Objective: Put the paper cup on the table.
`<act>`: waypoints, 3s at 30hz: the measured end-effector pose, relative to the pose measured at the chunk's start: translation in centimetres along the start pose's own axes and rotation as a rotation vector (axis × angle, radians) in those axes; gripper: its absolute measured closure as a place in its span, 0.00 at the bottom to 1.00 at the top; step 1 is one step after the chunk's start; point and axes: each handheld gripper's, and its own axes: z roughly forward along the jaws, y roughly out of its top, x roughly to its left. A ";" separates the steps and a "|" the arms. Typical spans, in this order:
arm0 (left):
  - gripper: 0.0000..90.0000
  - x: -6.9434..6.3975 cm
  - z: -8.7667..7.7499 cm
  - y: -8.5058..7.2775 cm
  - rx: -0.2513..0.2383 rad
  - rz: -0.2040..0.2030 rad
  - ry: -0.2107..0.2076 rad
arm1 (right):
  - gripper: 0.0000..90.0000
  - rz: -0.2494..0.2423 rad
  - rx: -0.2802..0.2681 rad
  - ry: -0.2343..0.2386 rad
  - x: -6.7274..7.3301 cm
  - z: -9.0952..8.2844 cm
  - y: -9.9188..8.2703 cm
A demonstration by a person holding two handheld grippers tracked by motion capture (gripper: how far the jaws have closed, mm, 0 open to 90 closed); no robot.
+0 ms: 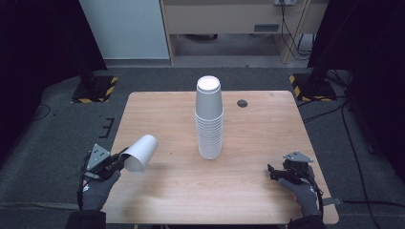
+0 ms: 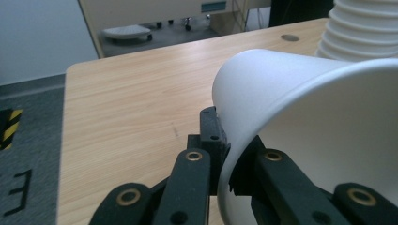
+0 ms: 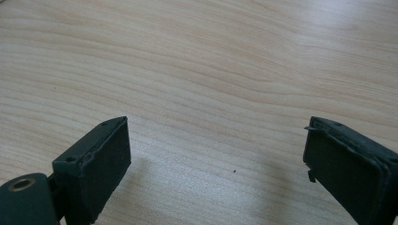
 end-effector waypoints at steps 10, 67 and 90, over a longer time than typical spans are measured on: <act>0.96 1.8 -0.6 1.0 0.113 -0.027 0.063 | 0.08 -0.005 0.035 -0.005 0.2 0.7 -0.2; 0.96 2.0 4.7 5.1 0.917 -0.041 0.047 | 0.08 0.049 0.051 0.028 0.0 0.7 -0.3; 0.86 1.4 6.3 4.5 0.879 -0.112 0.060 | 0.08 0.049 0.051 0.028 0.0 0.8 -0.3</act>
